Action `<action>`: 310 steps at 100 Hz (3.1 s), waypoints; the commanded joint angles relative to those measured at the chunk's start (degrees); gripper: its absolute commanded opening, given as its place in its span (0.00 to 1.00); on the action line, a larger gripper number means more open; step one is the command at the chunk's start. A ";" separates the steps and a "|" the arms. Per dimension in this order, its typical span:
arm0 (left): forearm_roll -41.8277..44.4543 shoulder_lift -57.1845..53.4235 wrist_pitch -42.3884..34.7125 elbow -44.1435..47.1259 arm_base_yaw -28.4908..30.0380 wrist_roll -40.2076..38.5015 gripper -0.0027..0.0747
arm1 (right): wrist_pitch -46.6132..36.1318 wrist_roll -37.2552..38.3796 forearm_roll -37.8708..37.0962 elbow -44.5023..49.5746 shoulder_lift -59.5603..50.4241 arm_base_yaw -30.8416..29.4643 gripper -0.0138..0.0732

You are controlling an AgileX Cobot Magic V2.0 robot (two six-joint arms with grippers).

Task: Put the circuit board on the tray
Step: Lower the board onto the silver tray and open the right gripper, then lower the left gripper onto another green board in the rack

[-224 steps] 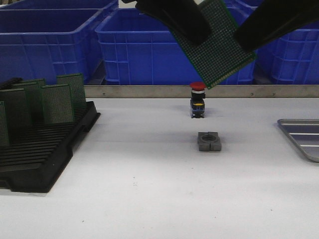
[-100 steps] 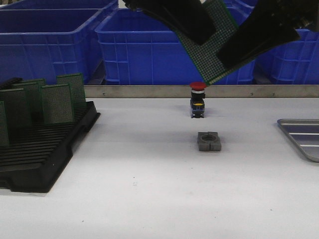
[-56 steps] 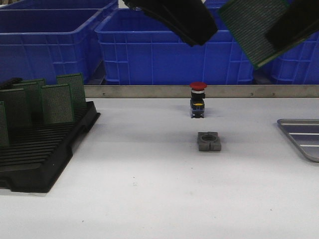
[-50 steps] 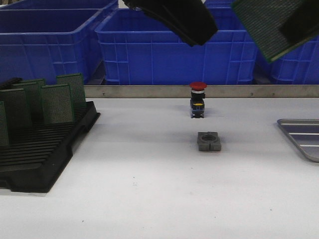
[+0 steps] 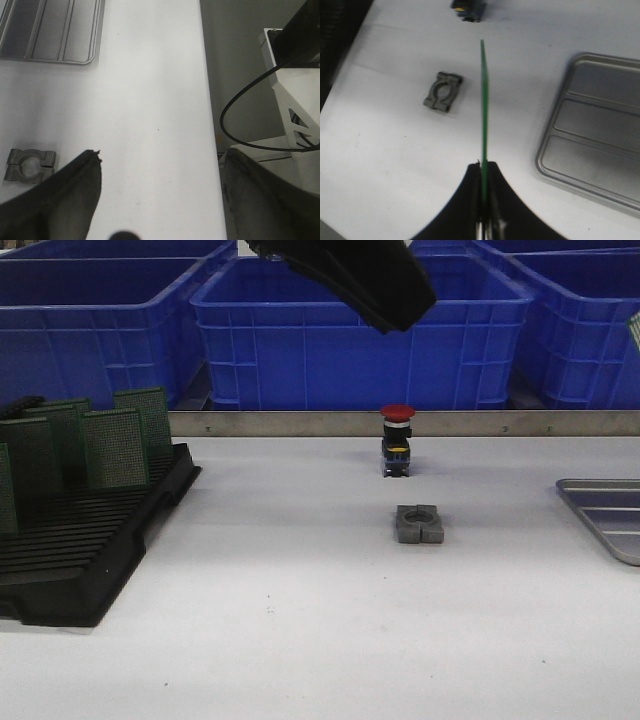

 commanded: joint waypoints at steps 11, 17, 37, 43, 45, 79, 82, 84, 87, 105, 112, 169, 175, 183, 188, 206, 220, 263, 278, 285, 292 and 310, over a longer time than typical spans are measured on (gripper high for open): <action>-3.94 -2.85 2.95 -2.00 -0.46 -0.51 0.66 | -2.82 3.80 4.81 -1.76 5.49 -1.93 0.08; -3.94 -2.85 2.95 -2.00 -0.46 -0.51 0.66 | -2.96 3.80 6.35 -1.76 7.39 -1.93 0.08; -4.08 -2.85 2.95 -2.00 -0.46 -0.51 0.66 | -4.62 3.80 8.77 -1.76 13.79 -1.93 0.08; -4.07 -2.85 2.95 -2.00 -0.46 -0.51 0.66 | -5.14 3.80 9.16 -1.76 15.44 -1.93 0.08; -4.07 -2.85 2.95 -2.00 -0.46 -0.51 0.66 | -5.24 3.80 9.27 -1.76 15.77 -1.93 0.08; -4.17 -2.85 2.95 -2.00 -0.46 -0.51 0.66 | -7.13 3.80 11.58 -1.76 20.18 -1.93 0.08; -4.11 -2.85 2.95 -2.00 -0.46 -0.51 0.66 | -7.13 3.80 11.78 -1.76 20.50 -1.93 0.08; -4.11 -2.85 2.95 -2.00 -0.46 -0.51 0.66 | -7.13 3.80 11.78 -1.76 20.65 -1.93 0.08; -4.11 -2.85 2.95 -2.00 -0.46 -0.51 0.66 | -7.13 3.80 11.78 -1.76 20.71 -1.93 0.08; -4.11 -2.85 2.95 -2.00 -0.46 -0.51 0.66 | -7.93 3.80 11.91 -1.76 20.91 -2.00 0.08; -4.11 -2.85 2.95 -2.00 -0.46 -0.51 0.66 | -8.39 3.80 11.91 -1.76 20.91 -2.00 0.08; -4.11 -2.85 2.95 -2.00 -0.46 -0.51 0.66 | -8.23 3.80 11.91 -1.76 22.40 -2.18 0.10; -4.11 -2.85 2.95 -2.00 -0.46 -0.51 0.66 | -8.11 3.80 11.91 -1.76 22.40 -2.18 0.14; -4.11 -2.85 2.95 -2.00 -0.46 -0.51 0.66 | -7.77 3.80 11.91 -1.76 22.40 -2.18 0.23; -4.11 -2.85 2.95 -2.00 -0.46 -0.51 0.66 | -7.77 3.80 11.91 -1.76 22.40 -2.18 0.30; -4.11 -2.85 2.95 -2.00 -0.46 -0.51 0.66 | -7.92 3.83 11.91 -1.76 22.40 -2.18 0.57; -4.11 -2.85 2.95 -2.00 -0.46 -0.51 0.66 | -9.23 3.83 11.91 -1.76 22.40 -2.18 0.72; -4.11 -2.85 2.95 -2.00 -0.46 -0.51 0.66 | -9.99 3.83 11.86 -1.76 22.12 -2.18 0.77; -4.00 -2.85 2.95 -2.00 -0.20 -0.51 0.66 | -9.74 3.83 11.86 -1.76 22.05 -2.18 0.77; -3.01 -3.10 3.06 -2.13 0.56 -0.51 0.66 | -9.61 3.83 11.86 -1.76 22.05 -2.18 0.77; -0.89 -3.50 3.20 -3.02 1.97 -0.51 0.66 | -9.61 3.83 11.86 -1.76 22.05 -2.18 0.77; 7.87 -4.65 3.20 -7.10 6.75 -0.51 0.66 | -9.46 3.83 11.86 -1.76 22.05 -2.18 0.77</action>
